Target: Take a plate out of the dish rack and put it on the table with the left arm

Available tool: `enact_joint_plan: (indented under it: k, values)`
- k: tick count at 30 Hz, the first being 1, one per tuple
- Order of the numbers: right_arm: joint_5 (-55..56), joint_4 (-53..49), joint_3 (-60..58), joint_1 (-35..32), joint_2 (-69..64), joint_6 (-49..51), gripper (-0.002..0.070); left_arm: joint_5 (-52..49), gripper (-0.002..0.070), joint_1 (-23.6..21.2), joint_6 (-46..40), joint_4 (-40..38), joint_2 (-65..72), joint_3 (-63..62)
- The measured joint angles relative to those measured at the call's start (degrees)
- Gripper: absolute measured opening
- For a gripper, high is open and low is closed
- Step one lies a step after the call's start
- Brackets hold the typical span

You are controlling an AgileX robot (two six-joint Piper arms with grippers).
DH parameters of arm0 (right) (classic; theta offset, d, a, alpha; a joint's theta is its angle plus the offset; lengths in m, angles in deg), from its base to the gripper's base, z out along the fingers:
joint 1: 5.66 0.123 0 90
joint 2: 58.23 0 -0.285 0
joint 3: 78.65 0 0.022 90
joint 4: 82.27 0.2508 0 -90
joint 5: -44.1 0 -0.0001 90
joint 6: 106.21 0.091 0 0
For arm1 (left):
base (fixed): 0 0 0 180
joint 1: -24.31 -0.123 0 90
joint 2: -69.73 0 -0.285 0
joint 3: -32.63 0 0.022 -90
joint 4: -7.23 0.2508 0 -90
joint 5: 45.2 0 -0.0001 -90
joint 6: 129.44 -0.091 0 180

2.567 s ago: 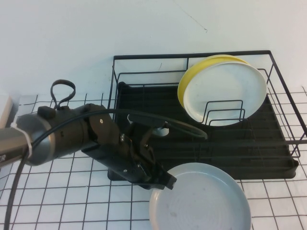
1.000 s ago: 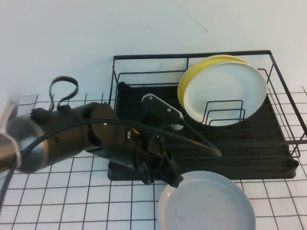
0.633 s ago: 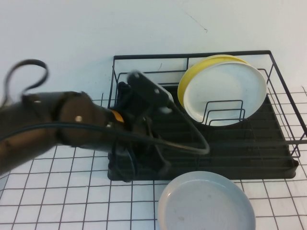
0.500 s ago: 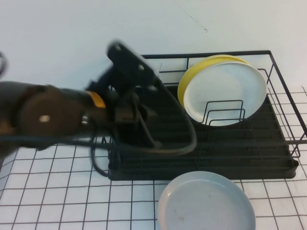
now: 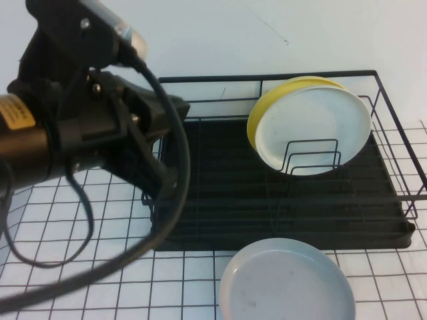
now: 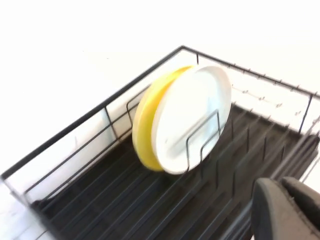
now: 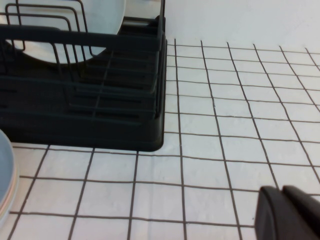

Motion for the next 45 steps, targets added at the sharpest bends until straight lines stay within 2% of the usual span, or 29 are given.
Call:
enact_joint_plan:
  k: [5, 8, 16, 21, 25, 28, 34, 45]
  values:
    - [0.0, 0.0, 0.0, 0.0, 0.0, 0.0, -0.0002, -1.08, -0.0002, -0.53, 0.02, 9.17, -4.36, 2.06]
    - [0.0, 0.0, 0.0, 0.0, 0.0, 0.0, -0.0002, 3.32, -0.0002, -3.18, 0.02, 10.21, -11.83, 7.04]
    - [0.0, 0.0, 0.0, 0.0, 0.0, 0.0, -0.0002, 14.31, -0.0002, -15.22, 3.11, 6.73, -37.85, 30.83]
    - [0.0, 0.0, 0.0, 0.0, 0.0, 0.0, -0.0002, 14.87, -0.0002, -22.44, 4.09, 2.64, -50.98, 45.55]
    - [0.0, 0.0, 0.0, 0.0, 0.0, 0.0, -0.0002, 14.64, -0.0002, -26.23, 4.36, -0.4, -59.68, 57.31]
    - [0.0, 0.0, 0.0, 0.0, 0.0, 0.0, -0.0002, 14.18, -0.0002, -27.45, 4.51, -1.91, -61.38, 62.44]
    - [0.0, 0.0, 0.0, 0.0, 0.0, 0.0, -0.0002, 5.35, -0.0002, -27.96, 4.29, -2.08, -61.6, 62.87]
    - [0.0, 0.11, 0.0, 0.0, 0.0, 0.0, -0.0002, 4.75, -0.0002, -27.96, 4.04, -0.93, -61.67, 62.79]
